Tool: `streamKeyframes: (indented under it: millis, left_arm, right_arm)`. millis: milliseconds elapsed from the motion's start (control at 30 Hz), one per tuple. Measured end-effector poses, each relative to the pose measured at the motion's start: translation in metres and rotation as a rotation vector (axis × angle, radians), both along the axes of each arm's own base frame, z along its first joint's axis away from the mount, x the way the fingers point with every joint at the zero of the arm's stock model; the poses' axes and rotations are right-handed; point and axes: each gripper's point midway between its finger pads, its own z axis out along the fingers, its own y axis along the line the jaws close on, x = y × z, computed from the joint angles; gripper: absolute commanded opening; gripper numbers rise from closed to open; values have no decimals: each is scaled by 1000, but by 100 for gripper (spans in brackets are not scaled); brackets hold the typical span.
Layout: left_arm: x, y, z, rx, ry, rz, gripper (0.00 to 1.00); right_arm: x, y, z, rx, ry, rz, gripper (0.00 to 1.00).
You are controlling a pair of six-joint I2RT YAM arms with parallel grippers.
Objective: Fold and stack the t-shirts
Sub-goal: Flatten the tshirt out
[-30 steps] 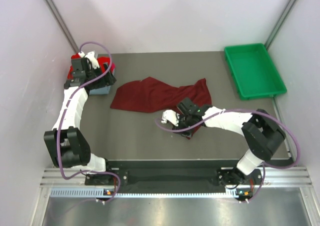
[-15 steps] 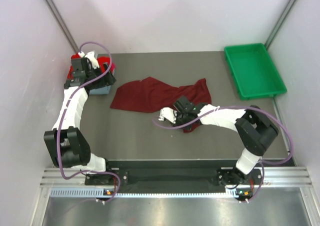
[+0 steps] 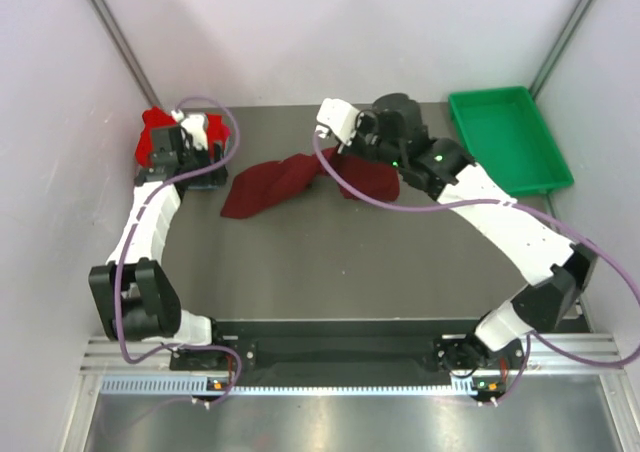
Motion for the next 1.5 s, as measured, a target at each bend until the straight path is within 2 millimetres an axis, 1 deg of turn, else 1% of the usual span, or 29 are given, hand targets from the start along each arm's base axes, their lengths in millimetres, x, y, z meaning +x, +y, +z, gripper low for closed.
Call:
streamKeyframes:
  millis: [33, 100, 167, 233, 333, 467, 567, 733, 767, 833, 1000, 1100, 1233, 1433, 1500]
  left_arm:
    - [-5, -2, -8, 23, 7, -25, 79]
    - [-27, -10, -33, 62, 56, -91, 80]
    - [-45, -19, -56, 67, 116, -147, 81]
    - [-57, -28, -72, 45, 165, -192, 80]
    - [-61, -36, -82, 11, 199, -225, 80]
    - [-64, -42, -100, -18, 249, -243, 80]
    - [-67, -44, -118, -38, 306, -250, 80]
    - [-71, -45, -155, -64, 419, -252, 80]
    - [-69, -45, -160, -67, 435, -252, 80]
    - [-67, -45, -162, -68, 441, -251, 80]
    - [-53, -44, -156, -65, 419, -252, 80]
    - [-41, -44, -161, -66, 424, -252, 80]
    - [-23, -44, -162, -73, 425, -251, 80]
    - [15, -43, -159, -77, 382, -254, 80]
    - [21, -43, -158, -74, 369, -254, 80]
  right_arm:
    - [-2, -4, 17, 18, -34, -3, 0]
    - [-3, -9, 33, 30, -72, -11, 0]
    - [-2, -12, 38, 21, -93, -19, 0]
    - [0, -14, 34, 1, -94, -26, 0]
    - [5, -14, 24, -23, -81, -33, 0]
    - [8, -14, 19, -33, -71, -41, 0]
    - [8, -14, 19, -33, -71, -41, 0]
    - [9, -14, 19, -34, -72, -45, 0]
    - [9, -15, 19, -35, -72, -46, 0]
    - [9, -15, 18, -36, -72, -47, 0]
    - [9, -15, 17, -38, -71, -49, 0]
    - [10, -17, 16, -39, -70, -52, 0]
    - [11, -18, 16, -40, -70, -57, 0]
    - [12, -18, 15, -43, -69, -61, 0]
    - [13, -19, 14, -45, -67, -63, 0]
